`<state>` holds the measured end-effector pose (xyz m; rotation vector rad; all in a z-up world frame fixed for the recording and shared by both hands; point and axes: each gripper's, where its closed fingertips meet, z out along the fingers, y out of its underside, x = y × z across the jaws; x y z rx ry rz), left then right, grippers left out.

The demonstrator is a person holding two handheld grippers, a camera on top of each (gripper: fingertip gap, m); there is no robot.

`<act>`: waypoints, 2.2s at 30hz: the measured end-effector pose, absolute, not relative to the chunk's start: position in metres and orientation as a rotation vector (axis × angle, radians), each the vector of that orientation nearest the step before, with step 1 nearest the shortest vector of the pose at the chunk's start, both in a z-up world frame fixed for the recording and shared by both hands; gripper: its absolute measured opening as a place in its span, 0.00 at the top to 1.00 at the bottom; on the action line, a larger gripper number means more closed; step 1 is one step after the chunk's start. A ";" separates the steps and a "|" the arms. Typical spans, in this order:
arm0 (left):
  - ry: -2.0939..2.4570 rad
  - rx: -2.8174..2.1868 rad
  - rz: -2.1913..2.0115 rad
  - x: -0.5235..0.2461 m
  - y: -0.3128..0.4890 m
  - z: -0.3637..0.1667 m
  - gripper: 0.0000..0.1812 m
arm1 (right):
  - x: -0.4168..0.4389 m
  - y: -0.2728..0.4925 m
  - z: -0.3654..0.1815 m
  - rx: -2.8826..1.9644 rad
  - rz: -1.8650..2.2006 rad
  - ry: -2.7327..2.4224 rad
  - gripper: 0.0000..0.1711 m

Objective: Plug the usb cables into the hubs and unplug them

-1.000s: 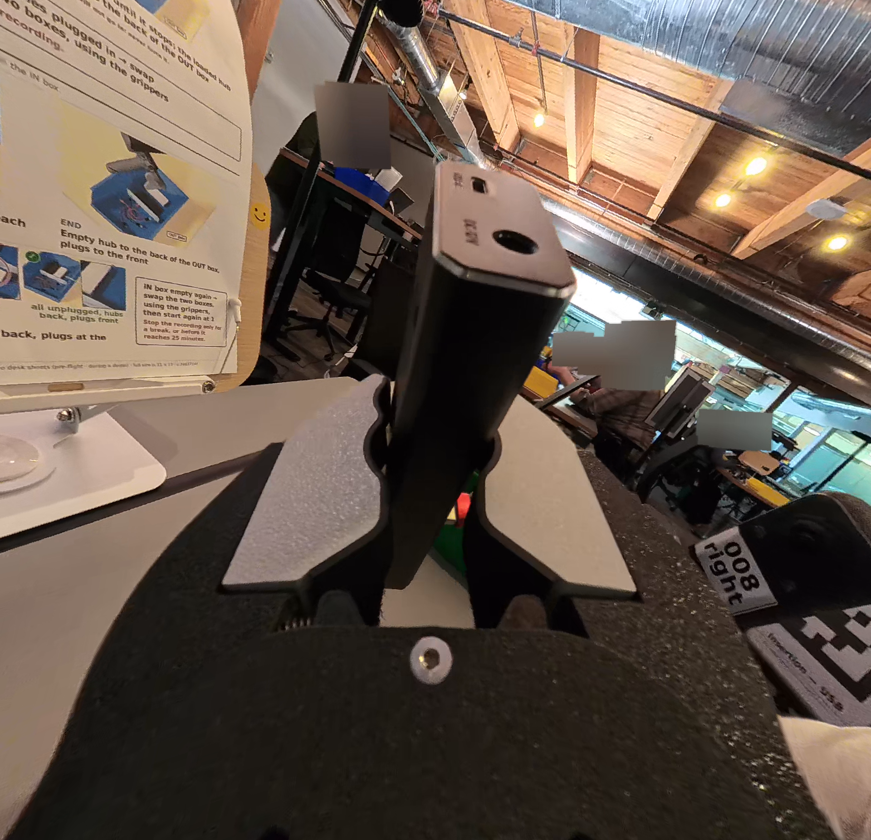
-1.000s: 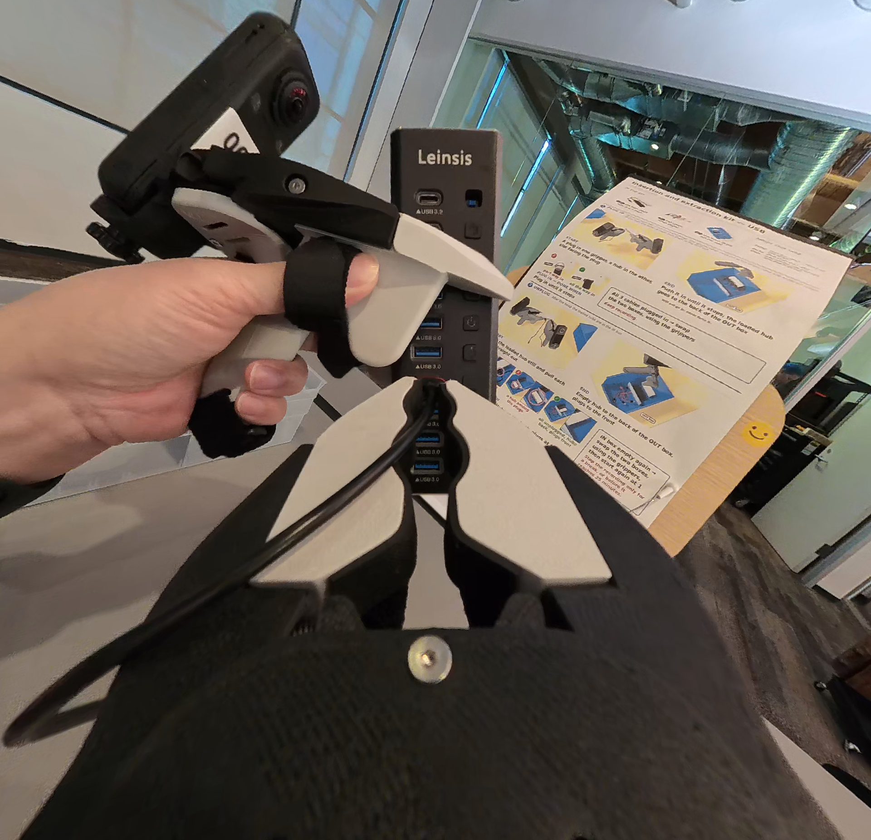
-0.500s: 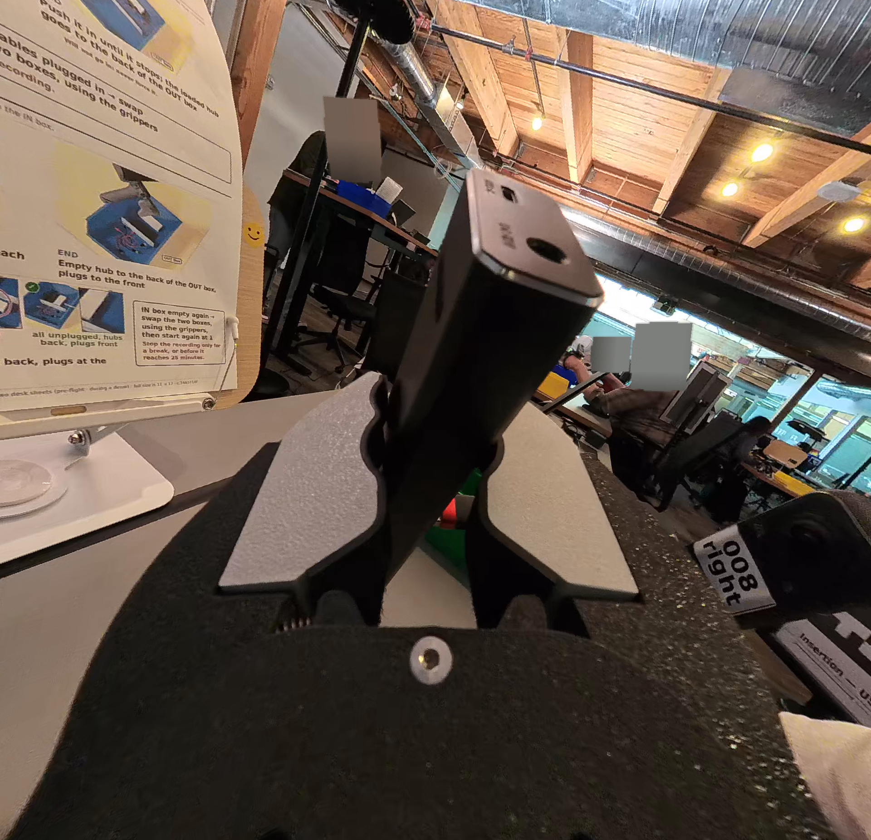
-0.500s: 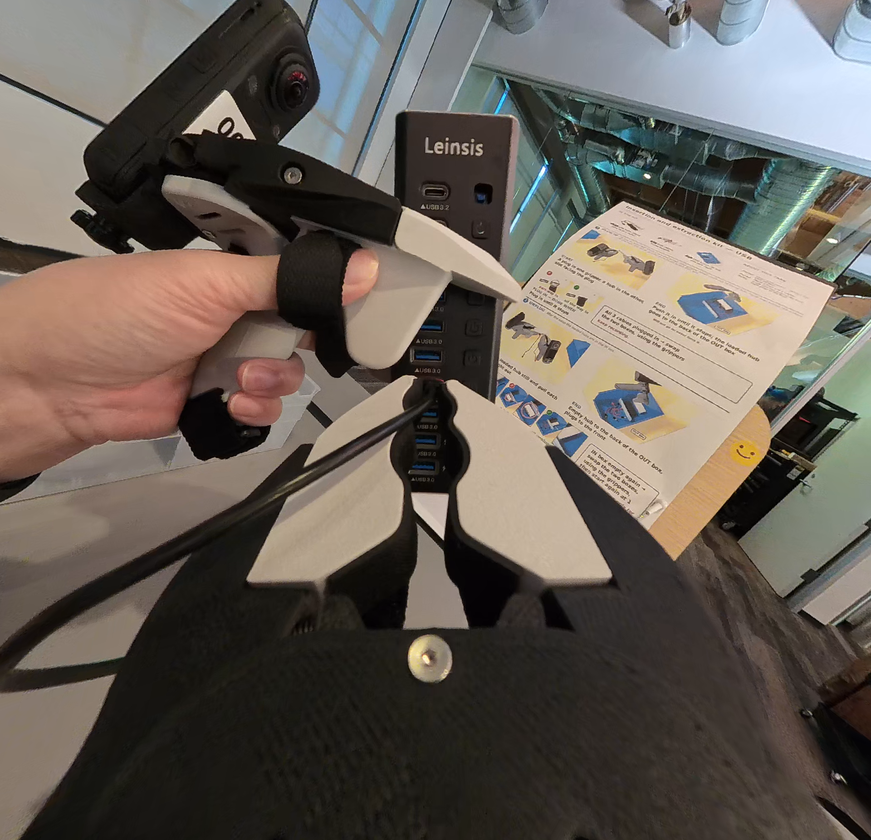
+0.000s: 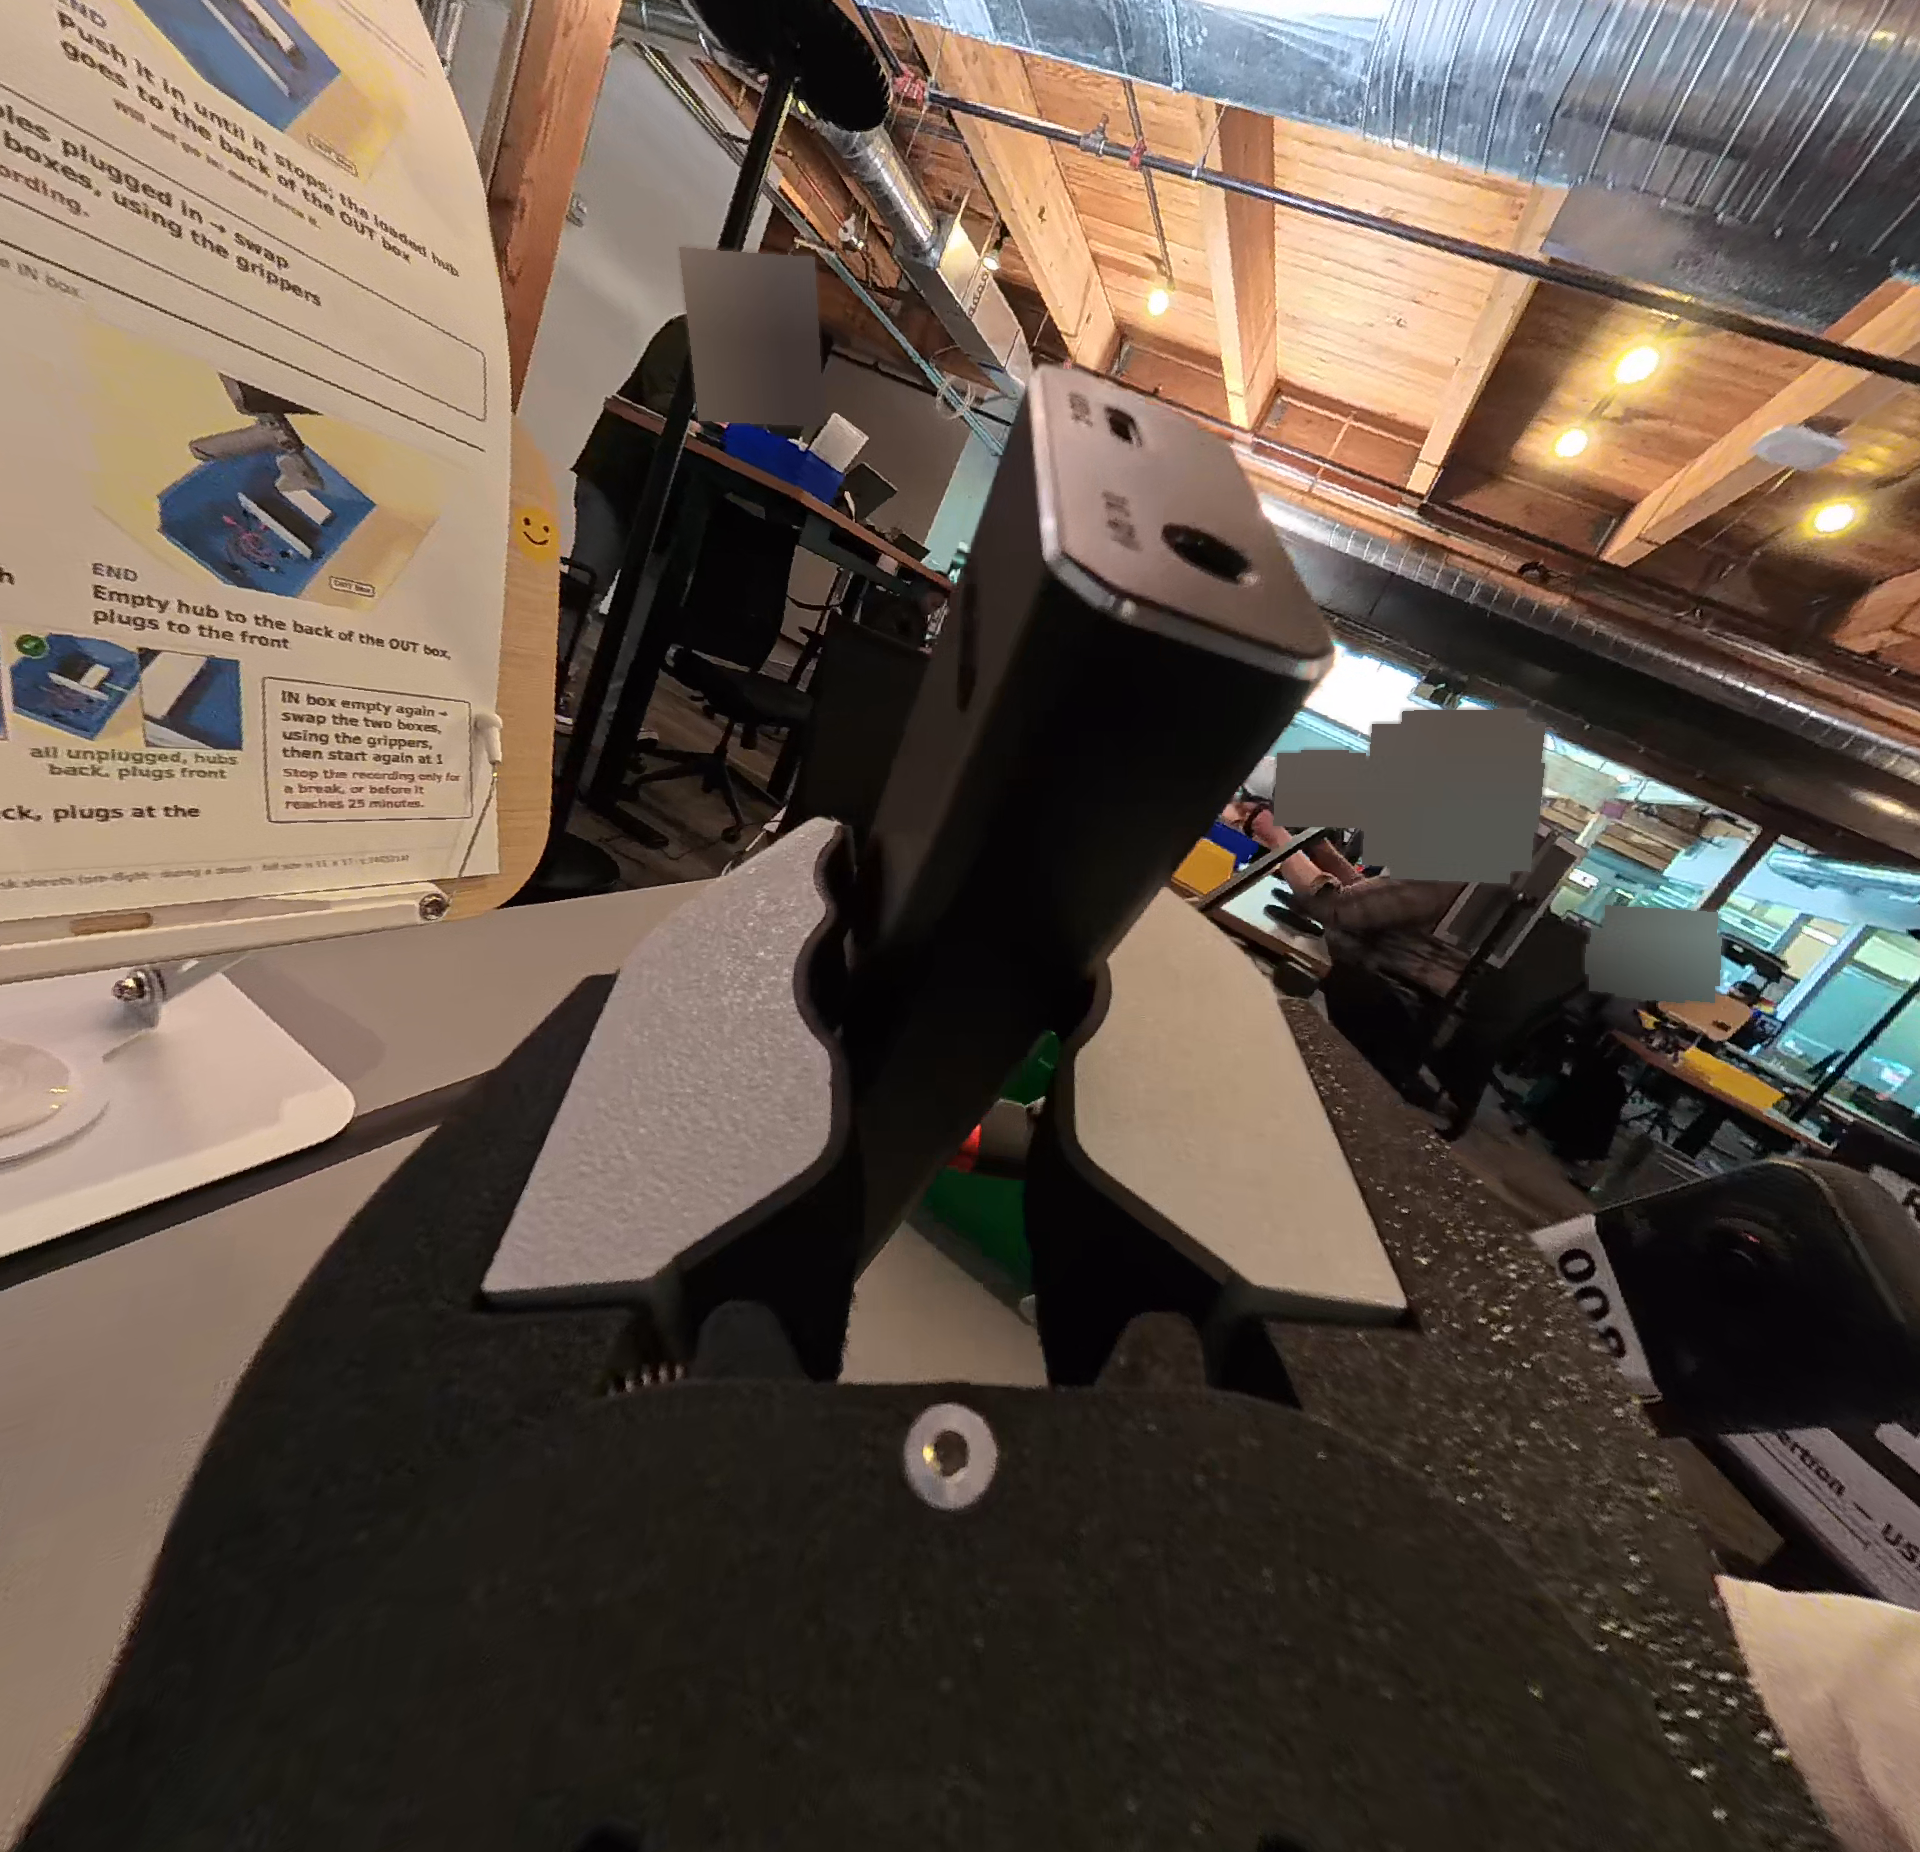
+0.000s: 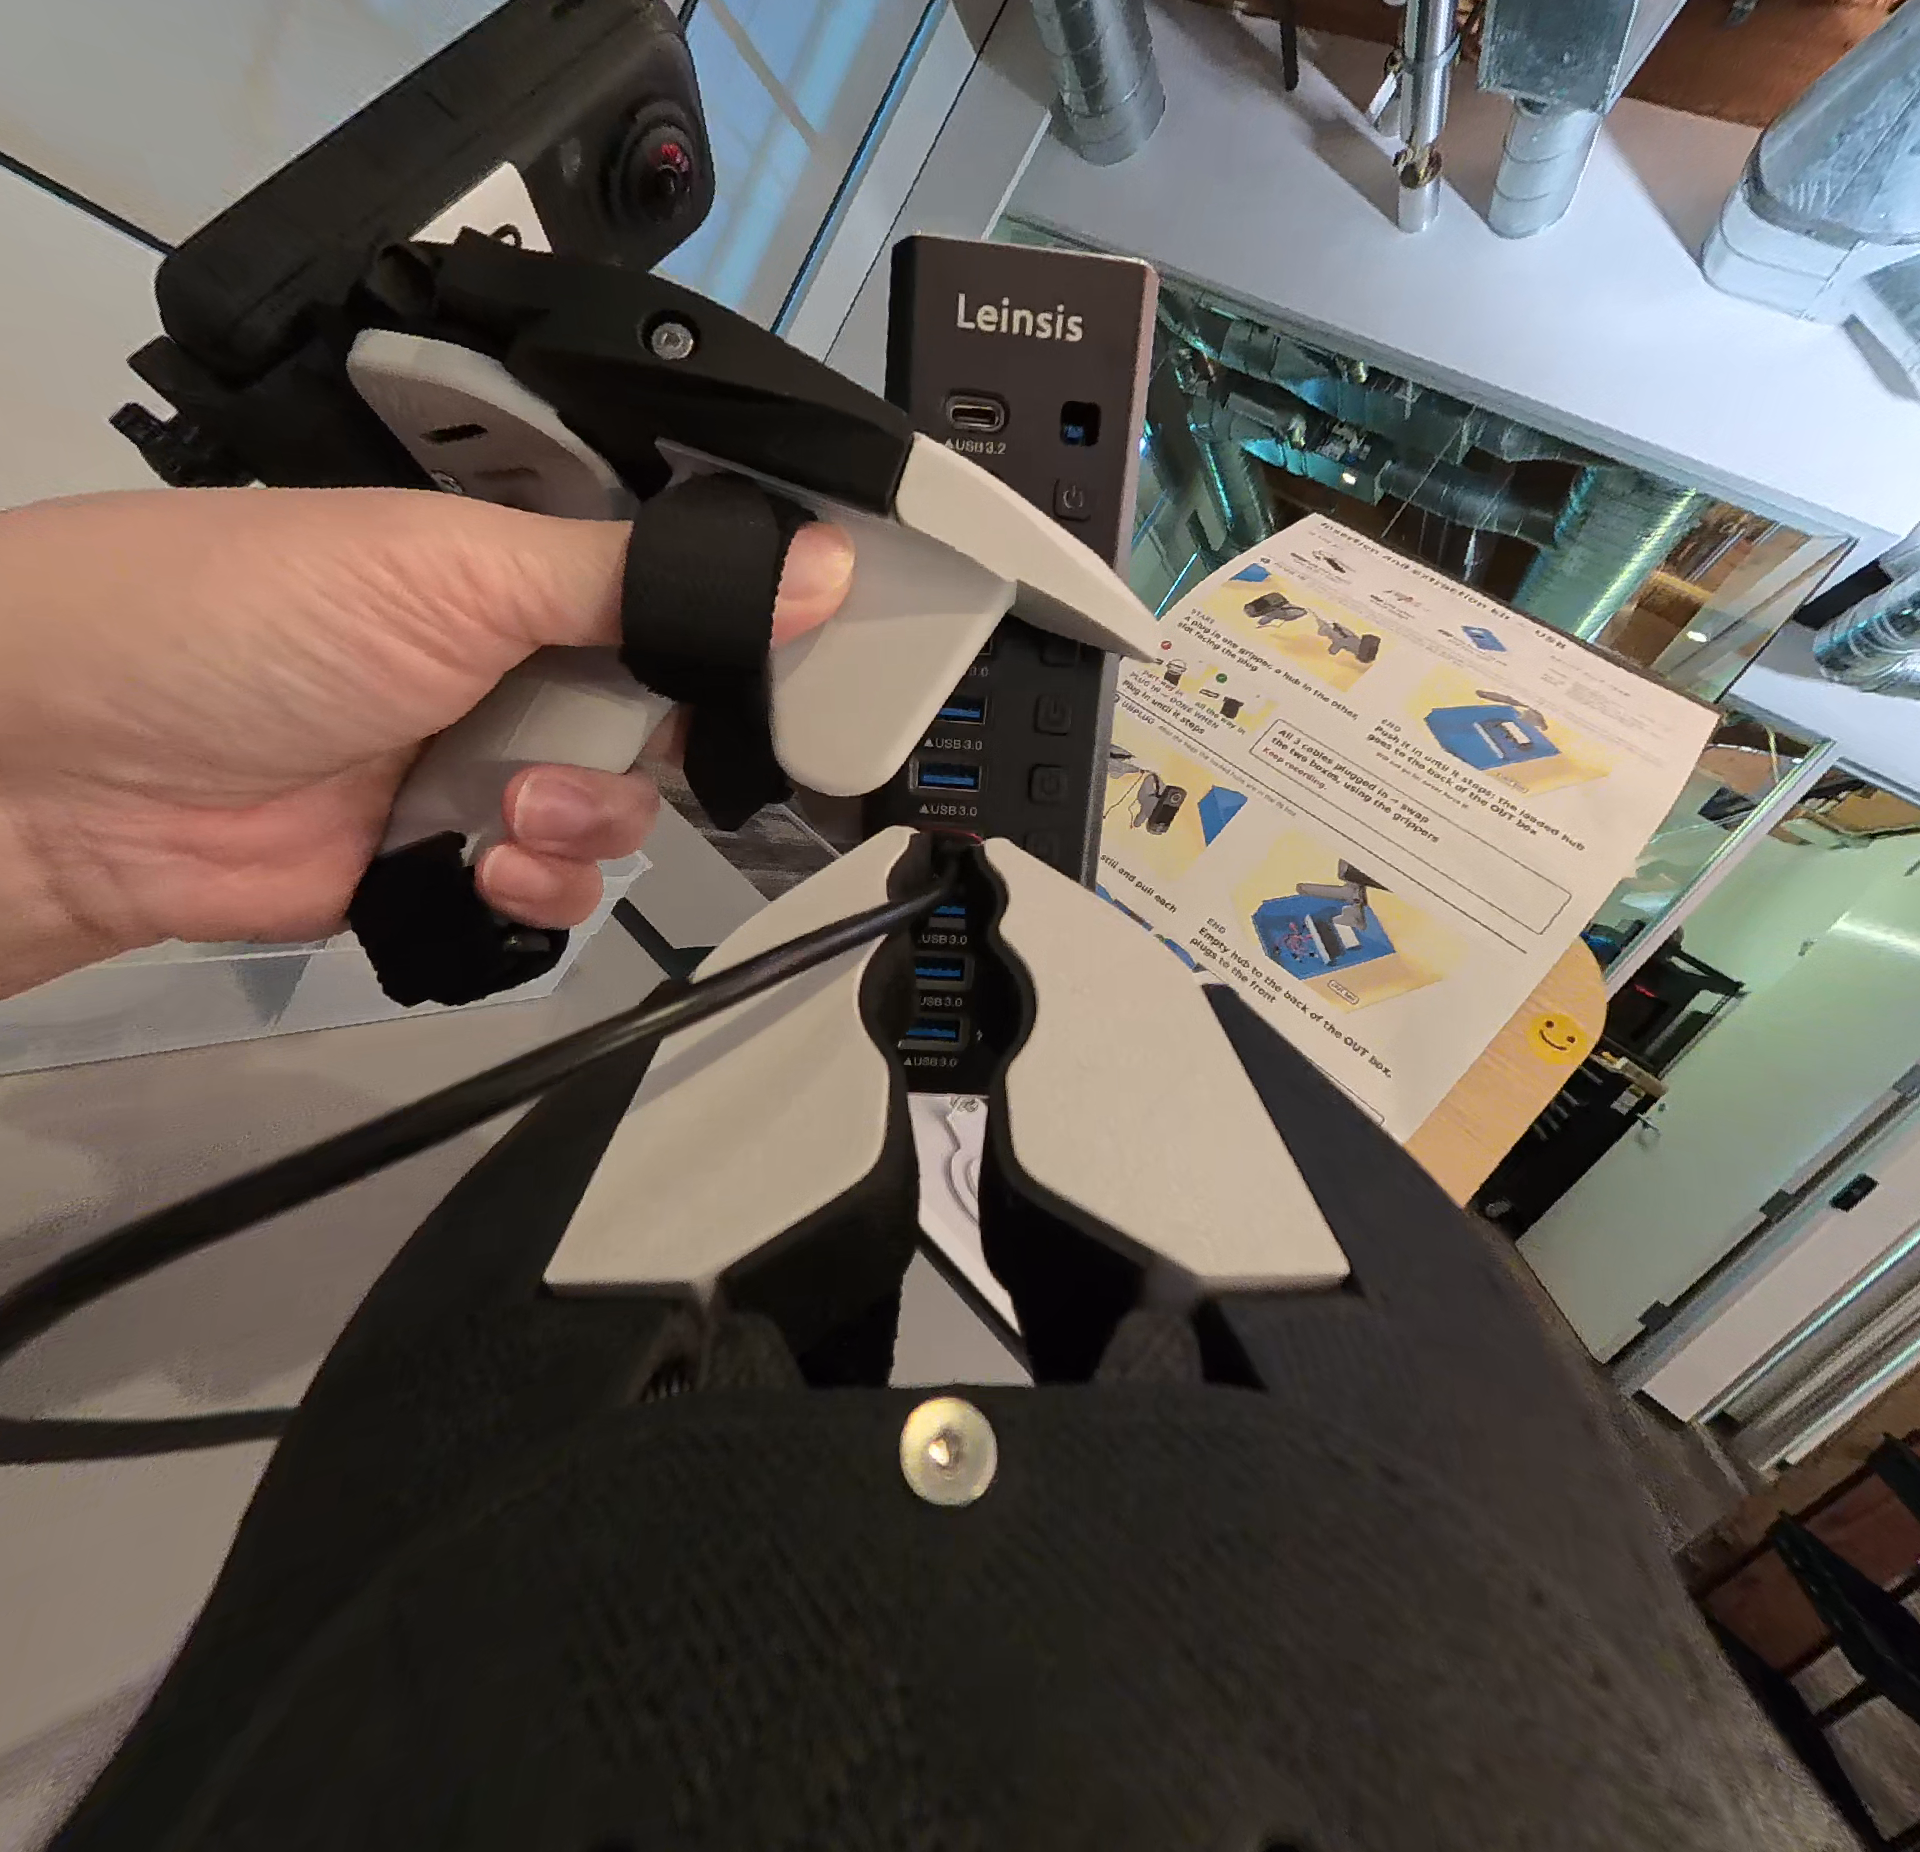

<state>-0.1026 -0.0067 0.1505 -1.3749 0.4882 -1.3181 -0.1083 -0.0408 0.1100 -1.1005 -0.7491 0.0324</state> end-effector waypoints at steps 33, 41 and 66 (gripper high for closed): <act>0.814 -1.782 -1.313 -0.069 0.045 0.011 0.83 | -0.038 0.002 0.056 -1.410 0.126 -1.113 0.86; 0.936 -1.862 -1.314 -0.067 0.043 -0.024 0.83 | -0.041 0.021 0.011 -1.586 0.250 -1.122 0.86; 1.079 -1.564 -1.098 -0.061 0.039 -0.051 0.76 | -0.031 0.023 0.017 -1.566 0.265 -1.099 0.86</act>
